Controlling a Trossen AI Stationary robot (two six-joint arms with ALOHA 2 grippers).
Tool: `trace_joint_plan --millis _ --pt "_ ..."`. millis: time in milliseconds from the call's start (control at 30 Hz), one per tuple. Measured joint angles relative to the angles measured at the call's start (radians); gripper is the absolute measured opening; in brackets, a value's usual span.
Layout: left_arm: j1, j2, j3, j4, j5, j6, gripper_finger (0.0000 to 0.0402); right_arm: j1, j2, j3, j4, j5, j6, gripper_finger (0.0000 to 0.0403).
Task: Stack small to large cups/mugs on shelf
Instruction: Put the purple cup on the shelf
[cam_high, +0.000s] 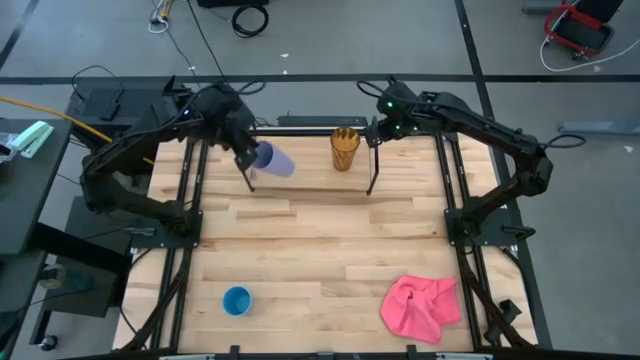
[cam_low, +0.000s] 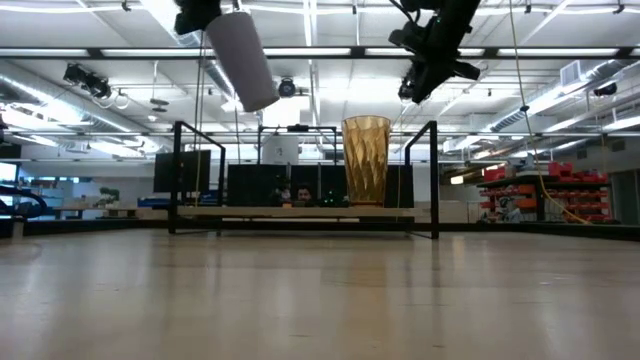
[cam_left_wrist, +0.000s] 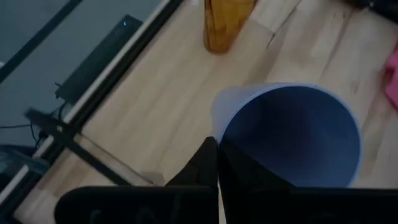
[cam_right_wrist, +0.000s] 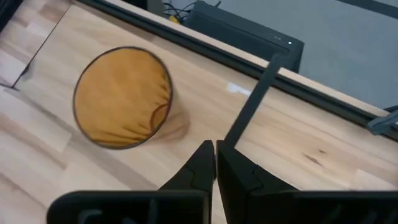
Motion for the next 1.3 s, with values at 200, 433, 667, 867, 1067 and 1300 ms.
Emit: trace_joint_plan --millis 200,433,667,867,1067,1300 --pt "-0.008 0.155 0.144 -0.083 -0.060 -0.004 0.0005 0.036 0.000 0.000 -0.014 0.011 0.017 0.0025" --pt "0.010 0.337 0.285 -0.160 -0.067 0.028 0.0005 0.064 0.000 0.000 -0.199 0.026 0.061 0.0025" --pt "0.057 0.466 0.367 -0.161 -0.067 0.061 0.0005 0.152 -0.002 0.000 -0.314 0.029 0.111 0.0024" --pt "0.118 0.544 0.376 -0.154 -0.024 0.065 0.0005 0.256 -0.032 0.000 -0.316 0.076 0.141 0.0024" --pt "0.151 0.594 0.376 -0.100 0.020 0.080 0.0004 0.333 -0.064 0.000 -0.315 0.144 0.193 0.0024" --pt "0.153 0.630 0.376 -0.054 0.052 0.106 0.0004 0.342 -0.068 0.000 -0.312 0.155 0.198 0.0024"
